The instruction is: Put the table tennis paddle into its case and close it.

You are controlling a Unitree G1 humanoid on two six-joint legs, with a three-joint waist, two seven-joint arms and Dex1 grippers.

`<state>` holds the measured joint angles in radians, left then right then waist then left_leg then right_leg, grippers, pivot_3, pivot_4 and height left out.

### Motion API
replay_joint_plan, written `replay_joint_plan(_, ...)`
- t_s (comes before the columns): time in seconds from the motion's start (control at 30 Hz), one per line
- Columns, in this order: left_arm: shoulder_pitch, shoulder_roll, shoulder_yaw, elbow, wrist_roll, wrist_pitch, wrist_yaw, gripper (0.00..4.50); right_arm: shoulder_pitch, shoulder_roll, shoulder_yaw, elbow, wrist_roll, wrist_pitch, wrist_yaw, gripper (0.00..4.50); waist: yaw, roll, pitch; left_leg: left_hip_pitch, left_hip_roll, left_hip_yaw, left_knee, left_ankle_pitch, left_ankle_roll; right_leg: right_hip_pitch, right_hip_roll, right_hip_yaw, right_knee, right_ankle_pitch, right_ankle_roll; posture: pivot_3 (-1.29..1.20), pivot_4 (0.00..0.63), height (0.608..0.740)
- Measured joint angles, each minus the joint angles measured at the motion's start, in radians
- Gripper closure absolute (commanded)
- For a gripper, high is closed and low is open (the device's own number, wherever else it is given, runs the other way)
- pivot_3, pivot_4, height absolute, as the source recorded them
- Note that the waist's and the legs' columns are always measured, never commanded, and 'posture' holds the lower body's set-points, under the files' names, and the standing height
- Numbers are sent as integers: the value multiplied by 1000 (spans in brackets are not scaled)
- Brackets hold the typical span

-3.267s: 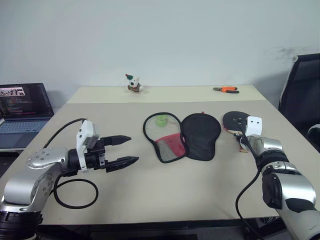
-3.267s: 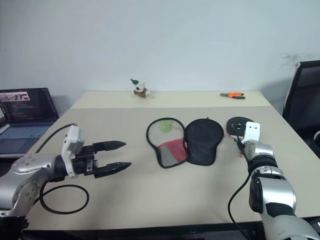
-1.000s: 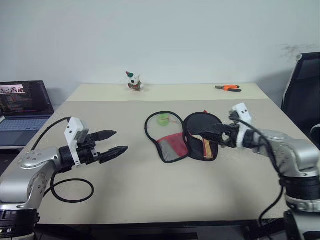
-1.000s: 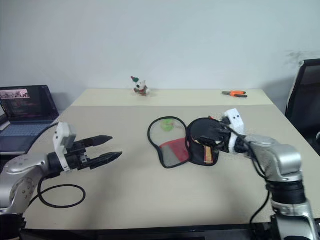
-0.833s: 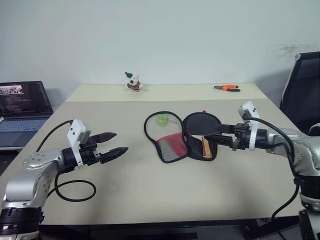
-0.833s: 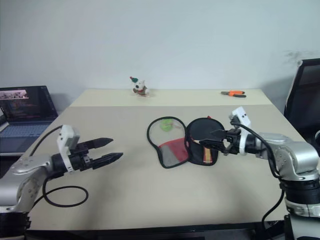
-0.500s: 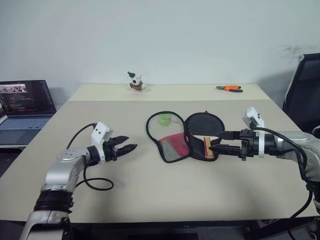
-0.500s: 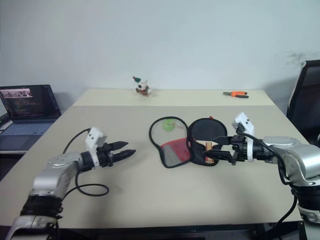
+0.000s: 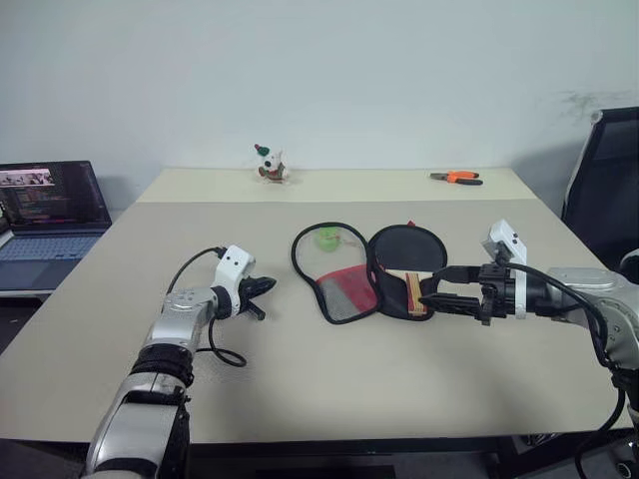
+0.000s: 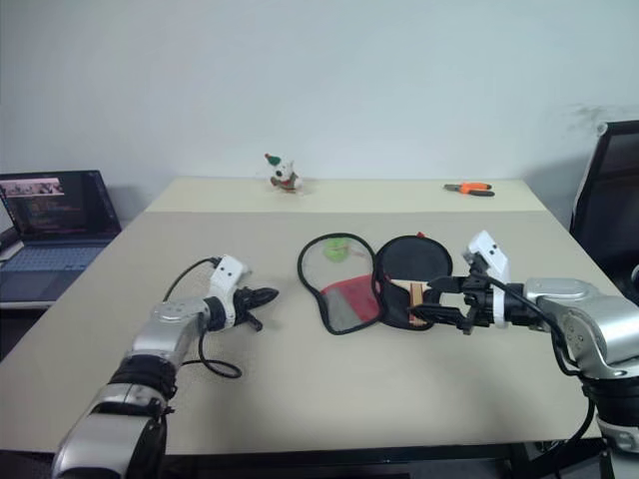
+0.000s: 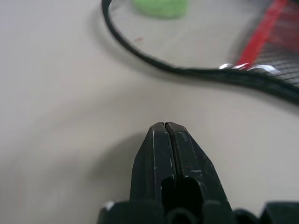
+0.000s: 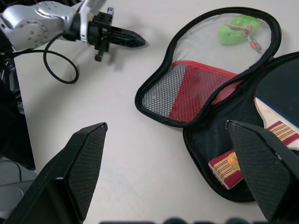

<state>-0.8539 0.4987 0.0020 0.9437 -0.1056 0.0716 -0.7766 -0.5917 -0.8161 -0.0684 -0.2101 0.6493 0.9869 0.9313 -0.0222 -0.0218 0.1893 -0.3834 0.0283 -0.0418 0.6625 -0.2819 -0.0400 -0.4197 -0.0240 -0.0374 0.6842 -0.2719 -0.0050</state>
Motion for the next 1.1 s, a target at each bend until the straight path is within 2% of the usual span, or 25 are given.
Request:
replay_joint_plan(0.17, -85, -67, 5, 130, 18, -56, 8, 4476, 10, 1, 0, -17, 1, 0, -17, 0, 3, 0, 0, 0, 0, 0, 0, 0, 0, 0, 0, 0, 0, 0, 0, 0, 150, 740)
replay_joint_plan(0.43, -144, -118, -14, 234, 80, -100, 2, 4476, 29, 0, -11, -27, 6, 1, -29, 0, 2, 0, 0, 0, 0, 1, 0, 0, 0, 0, 0, 0, 1, 0, 0, 0, 150, 740)
replay_joint_plan(0.9, -274, -240, -15, 270, 103, -107, -46, 4476, 59, -1, -34, -51, 33, 3, -64, 0, 8, 0, 0, 0, -1, 1, 1, 0, 0, 0, 0, 0, 1, 0, 0, 0, 150, 740)
replay_joint_plan(1.1, -355, -313, -14, 266, 102, -120, -77, 4476, 65, -55, -78, -48, 38, 3, -65, 0, 12, 0, 0, 0, -1, 1, 1, 0, 0, 0, 0, 0, 2, 0, 0, 0, 150, 740)
